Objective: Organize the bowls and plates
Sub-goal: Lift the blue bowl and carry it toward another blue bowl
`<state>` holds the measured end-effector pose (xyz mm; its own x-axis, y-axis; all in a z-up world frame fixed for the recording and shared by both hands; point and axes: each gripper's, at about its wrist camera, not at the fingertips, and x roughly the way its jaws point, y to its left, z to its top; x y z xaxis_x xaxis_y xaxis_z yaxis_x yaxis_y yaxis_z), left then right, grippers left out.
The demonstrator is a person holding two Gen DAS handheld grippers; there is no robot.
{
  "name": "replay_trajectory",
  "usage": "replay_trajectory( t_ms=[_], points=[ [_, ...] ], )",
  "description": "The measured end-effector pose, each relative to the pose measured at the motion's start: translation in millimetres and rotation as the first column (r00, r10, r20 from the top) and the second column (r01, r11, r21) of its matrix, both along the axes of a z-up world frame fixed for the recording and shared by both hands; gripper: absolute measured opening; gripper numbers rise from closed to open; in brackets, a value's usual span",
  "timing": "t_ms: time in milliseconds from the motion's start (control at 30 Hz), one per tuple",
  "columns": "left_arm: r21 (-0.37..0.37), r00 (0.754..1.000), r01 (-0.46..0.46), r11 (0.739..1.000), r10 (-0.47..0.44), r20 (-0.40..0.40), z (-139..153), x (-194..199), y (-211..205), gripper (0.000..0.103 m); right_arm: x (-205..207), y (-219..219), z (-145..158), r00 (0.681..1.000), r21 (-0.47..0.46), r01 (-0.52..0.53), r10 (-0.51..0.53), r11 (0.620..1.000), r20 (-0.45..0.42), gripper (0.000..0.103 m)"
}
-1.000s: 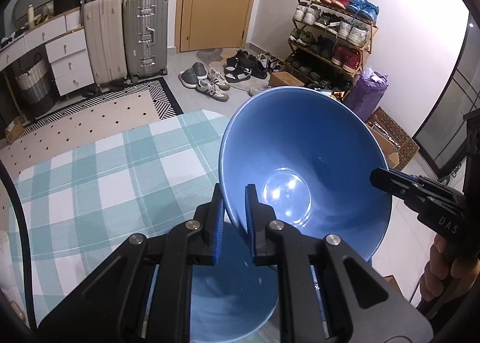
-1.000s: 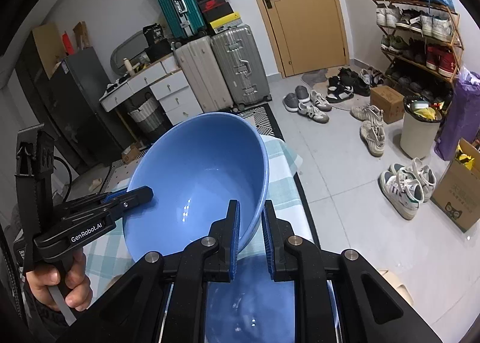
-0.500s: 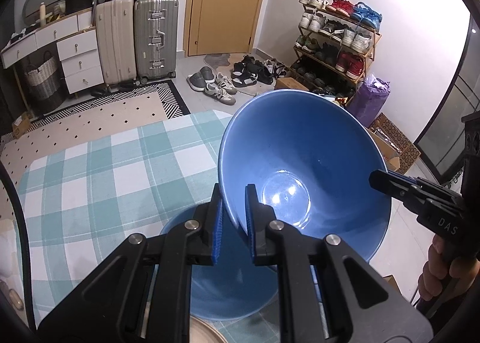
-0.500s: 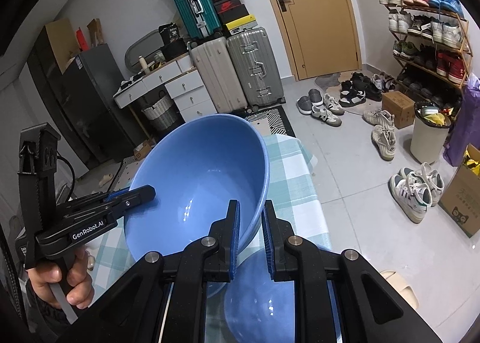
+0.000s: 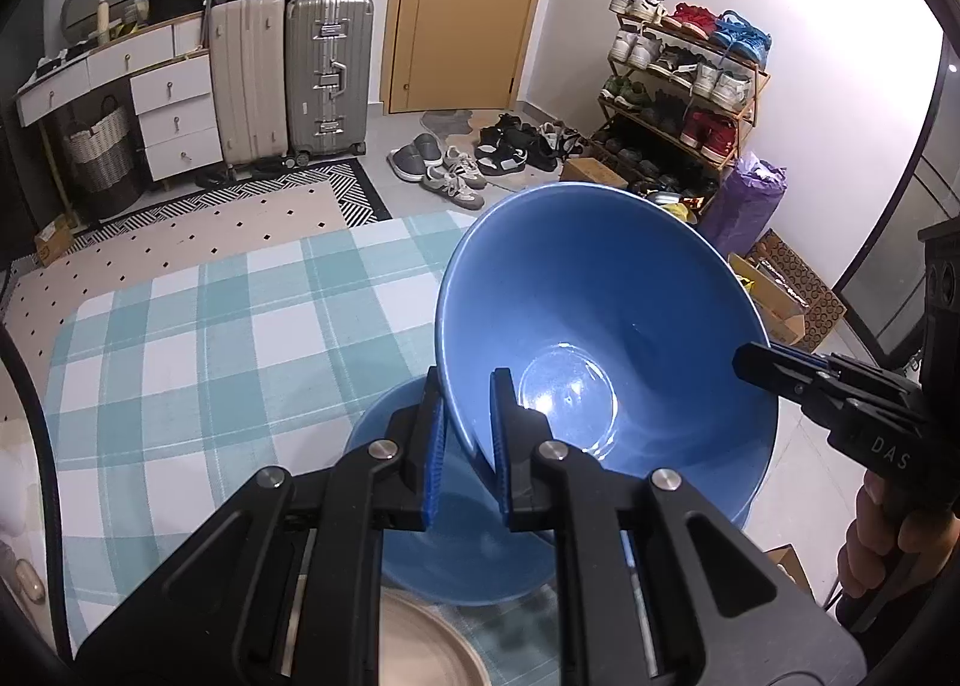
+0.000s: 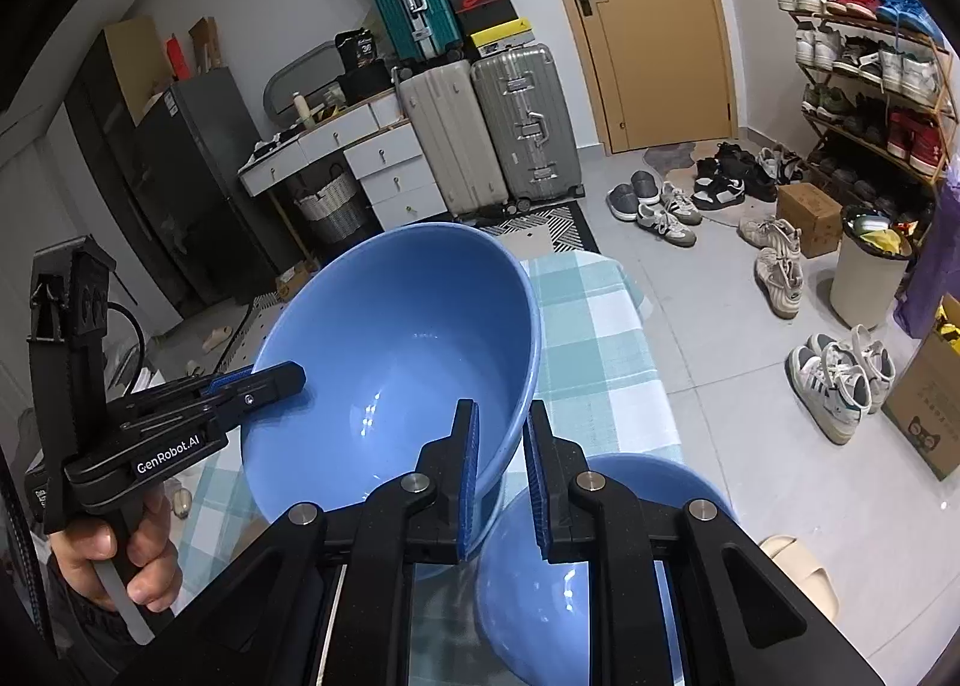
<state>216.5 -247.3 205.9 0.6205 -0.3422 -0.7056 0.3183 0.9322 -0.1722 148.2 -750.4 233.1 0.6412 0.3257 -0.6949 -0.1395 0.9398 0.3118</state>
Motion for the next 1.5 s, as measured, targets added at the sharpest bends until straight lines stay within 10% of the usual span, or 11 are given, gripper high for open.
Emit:
replay_trajectory(
  t_ms=[1500],
  points=[
    [0.082,0.991,-0.076,0.994,0.084,-0.100,-130,33,54,0.010,20,56,-93,0.987,-0.052,-0.087,0.078,0.995,-0.144,0.016]
  ],
)
